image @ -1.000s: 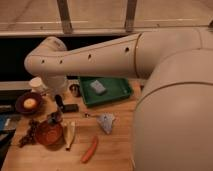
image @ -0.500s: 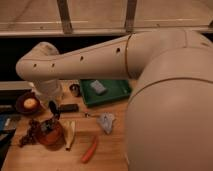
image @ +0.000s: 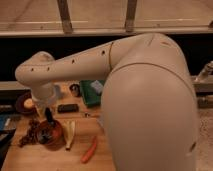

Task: Place brush in red bowl

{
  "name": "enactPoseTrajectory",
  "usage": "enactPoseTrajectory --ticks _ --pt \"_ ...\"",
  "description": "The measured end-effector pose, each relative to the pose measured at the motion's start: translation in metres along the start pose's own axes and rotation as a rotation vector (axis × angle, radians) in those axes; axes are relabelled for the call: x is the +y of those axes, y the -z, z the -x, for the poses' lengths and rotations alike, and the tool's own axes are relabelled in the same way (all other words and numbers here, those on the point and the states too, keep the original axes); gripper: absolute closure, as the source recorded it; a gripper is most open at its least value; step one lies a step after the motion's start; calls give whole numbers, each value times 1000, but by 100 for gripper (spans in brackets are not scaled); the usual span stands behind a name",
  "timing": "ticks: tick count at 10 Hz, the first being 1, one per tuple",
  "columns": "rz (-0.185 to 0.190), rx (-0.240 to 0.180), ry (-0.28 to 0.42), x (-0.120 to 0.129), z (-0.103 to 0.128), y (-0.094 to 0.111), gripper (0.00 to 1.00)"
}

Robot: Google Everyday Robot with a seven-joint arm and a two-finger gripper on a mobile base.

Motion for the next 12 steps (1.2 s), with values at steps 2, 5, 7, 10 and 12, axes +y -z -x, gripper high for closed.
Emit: enactPoseTrajectory --ticks 2,5,7,10,12 --pt "15 32 19 5 2 -8 88" --pt "31 63 31 8 10 -19 56" --pt "37 71 23 5 16 -22 35" --pt "50 54 17 -2 29 -19 20" --pt "137 27 89 -6 34 -14 20"
